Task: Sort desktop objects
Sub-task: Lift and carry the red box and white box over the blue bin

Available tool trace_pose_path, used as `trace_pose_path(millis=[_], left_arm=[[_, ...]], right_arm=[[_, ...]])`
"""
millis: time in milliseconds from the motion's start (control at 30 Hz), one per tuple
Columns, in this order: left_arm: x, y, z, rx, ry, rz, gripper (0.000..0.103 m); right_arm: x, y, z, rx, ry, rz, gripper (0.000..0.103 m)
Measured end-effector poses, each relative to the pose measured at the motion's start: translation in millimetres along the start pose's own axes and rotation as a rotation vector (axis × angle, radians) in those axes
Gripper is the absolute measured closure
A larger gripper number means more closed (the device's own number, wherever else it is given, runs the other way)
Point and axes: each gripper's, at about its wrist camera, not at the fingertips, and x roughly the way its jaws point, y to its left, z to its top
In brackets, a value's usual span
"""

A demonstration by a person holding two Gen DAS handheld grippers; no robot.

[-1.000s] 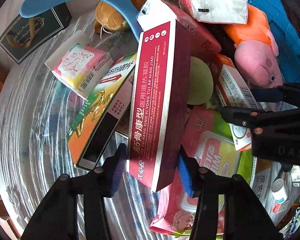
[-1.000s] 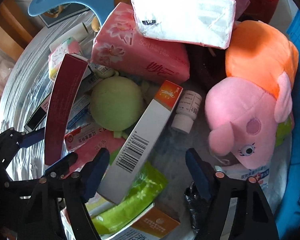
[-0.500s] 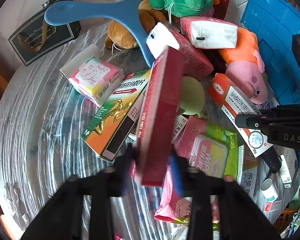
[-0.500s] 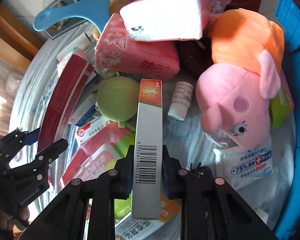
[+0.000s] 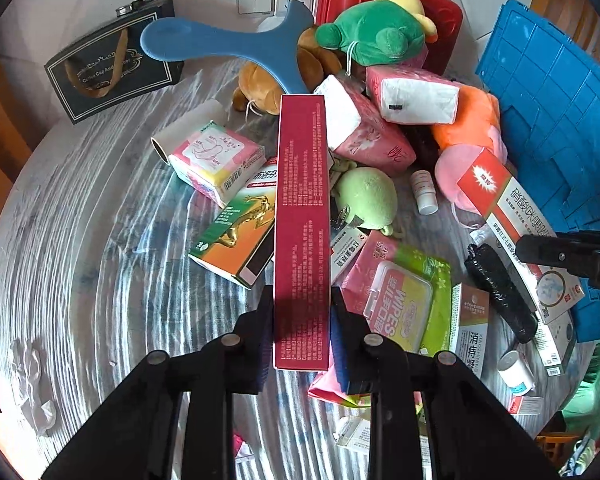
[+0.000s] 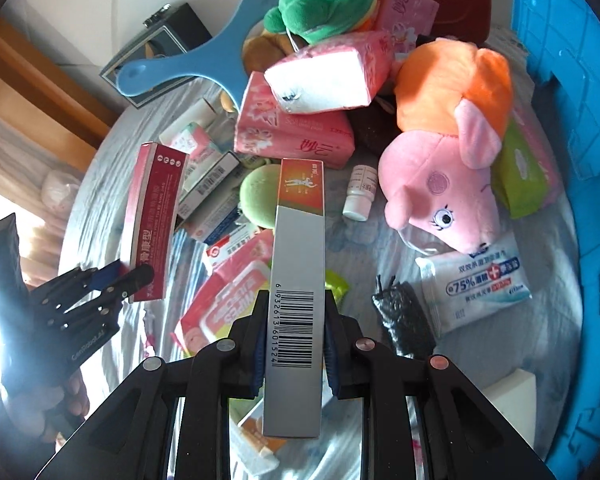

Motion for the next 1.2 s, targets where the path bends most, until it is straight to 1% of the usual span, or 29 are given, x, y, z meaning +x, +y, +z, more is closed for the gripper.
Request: trace_pose_path(millis=[133, 367, 633, 900, 1200], left_arm=[[-23, -1, -3, -0.013, -0.032, -0.019, 0.079], [-70, -6, -6, -0.019, -0.091, -0.037, 0.079], [-125, -25, -7, -0.004, -0.168, -0.03, 0.079], [-169, -54, -2, 0.017, -0.226, -0.016, 0.079], [-215, -107, 18, 0.053, -0.309, -0.021, 0.079]], right_arm=[[-22, 6, -7, -0.017, -0.03, 0.0, 0.08], [-73, 18, -23, -0.061, -0.099, 0.01, 0.08], [-123, 26, -39, -0.113, -0.171, 0.031, 0.08], [-172, 25, -49, -0.179, -0.25, 0.042, 0.08], [-230, 13, -54, -0.248, -0.33, 0.07, 0.08]])
